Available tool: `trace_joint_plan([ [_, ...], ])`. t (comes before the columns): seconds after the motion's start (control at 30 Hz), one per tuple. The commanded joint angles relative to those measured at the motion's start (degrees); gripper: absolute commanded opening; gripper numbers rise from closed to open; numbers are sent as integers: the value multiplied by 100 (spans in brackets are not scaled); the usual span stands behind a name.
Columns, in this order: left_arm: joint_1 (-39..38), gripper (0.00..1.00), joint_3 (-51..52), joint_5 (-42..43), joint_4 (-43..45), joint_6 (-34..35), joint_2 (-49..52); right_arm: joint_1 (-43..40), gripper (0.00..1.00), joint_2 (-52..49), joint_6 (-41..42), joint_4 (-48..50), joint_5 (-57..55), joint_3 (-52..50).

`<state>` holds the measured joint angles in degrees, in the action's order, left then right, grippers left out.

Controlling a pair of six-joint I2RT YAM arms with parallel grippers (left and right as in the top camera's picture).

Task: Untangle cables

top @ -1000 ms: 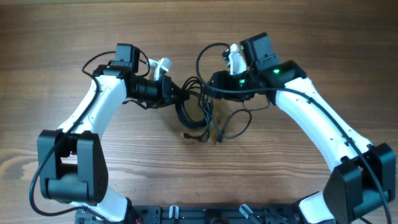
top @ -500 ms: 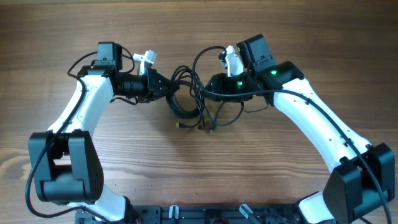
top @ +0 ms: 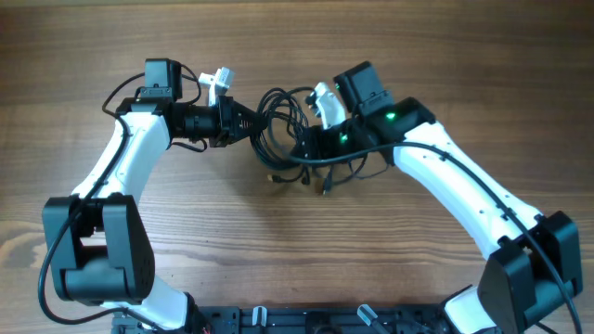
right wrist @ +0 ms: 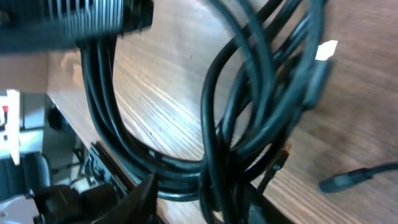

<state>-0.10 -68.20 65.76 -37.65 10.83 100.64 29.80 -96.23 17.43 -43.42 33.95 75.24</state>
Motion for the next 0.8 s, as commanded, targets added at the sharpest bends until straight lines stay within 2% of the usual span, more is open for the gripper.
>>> trace_joint_plan([
  [0.0,39,4,-81,341,22,81,61,-11,25,-74,-223,-133,-304,81],
  [0.1,37,4,-81,269,20,79,61,-26,9,-74,-175,-70,-352,81],
  [0.17,37,4,-79,-66,-13,74,61,-94,4,-22,70,59,-299,83],
  [0.23,37,4,-79,-352,-74,33,63,-201,4,98,105,254,52,83],
  [0.43,-11,4,-79,-503,-184,-577,63,-509,4,514,730,1093,1248,83],
  [0.6,-15,4,-76,-1156,-356,-592,63,-835,4,686,1119,1482,1862,83],
  [0.77,-15,4,-76,-1296,-374,-595,63,-1154,4,686,1176,1672,2500,83],
])
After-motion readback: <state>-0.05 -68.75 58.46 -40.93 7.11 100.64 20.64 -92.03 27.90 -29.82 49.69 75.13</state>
